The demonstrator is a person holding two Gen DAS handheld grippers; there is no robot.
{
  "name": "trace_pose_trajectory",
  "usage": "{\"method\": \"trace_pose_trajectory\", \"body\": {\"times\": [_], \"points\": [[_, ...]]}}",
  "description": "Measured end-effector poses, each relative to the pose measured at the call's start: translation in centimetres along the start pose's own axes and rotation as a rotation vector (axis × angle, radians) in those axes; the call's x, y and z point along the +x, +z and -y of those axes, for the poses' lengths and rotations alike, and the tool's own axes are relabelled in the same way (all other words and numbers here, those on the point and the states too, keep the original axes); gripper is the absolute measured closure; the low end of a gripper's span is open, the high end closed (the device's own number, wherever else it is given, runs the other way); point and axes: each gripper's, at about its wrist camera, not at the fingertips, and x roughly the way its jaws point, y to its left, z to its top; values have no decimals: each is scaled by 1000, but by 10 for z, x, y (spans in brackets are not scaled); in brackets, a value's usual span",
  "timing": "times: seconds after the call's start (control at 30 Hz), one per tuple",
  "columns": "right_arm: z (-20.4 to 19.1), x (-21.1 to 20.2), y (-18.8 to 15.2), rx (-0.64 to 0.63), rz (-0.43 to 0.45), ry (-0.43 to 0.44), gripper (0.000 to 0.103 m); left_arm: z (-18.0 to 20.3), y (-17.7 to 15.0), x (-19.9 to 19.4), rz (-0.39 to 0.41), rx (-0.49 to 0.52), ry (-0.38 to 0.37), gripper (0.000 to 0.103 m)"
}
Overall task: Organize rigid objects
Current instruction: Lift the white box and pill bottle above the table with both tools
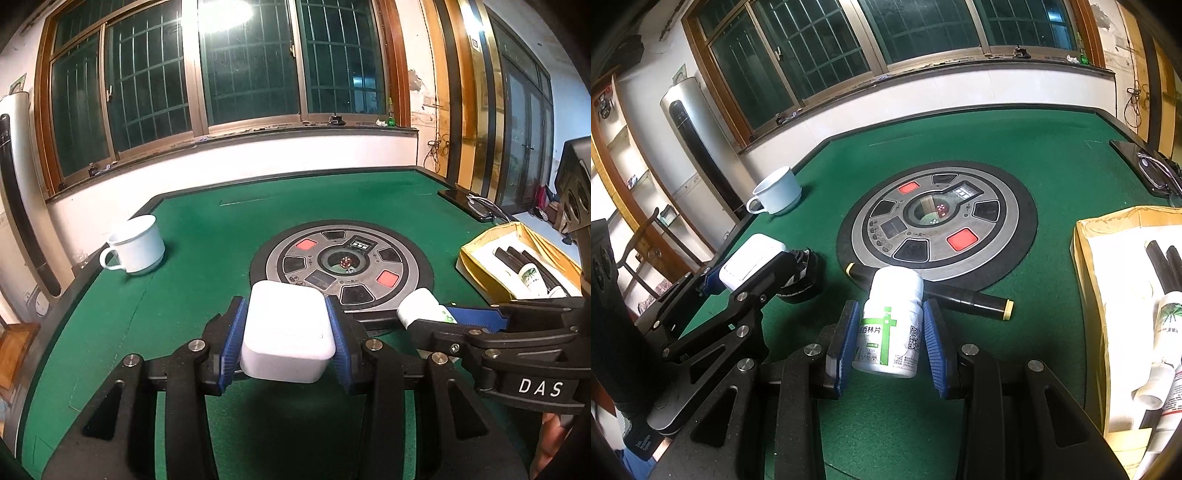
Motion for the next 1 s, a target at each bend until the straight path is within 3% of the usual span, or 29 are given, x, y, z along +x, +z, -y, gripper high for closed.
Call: {"method": "trace_pose_trajectory", "body": {"times": [1.0], "points": [[14,-5,7,55,-6,28,72,-10,2,3,-24,-62,-60,62]]}}
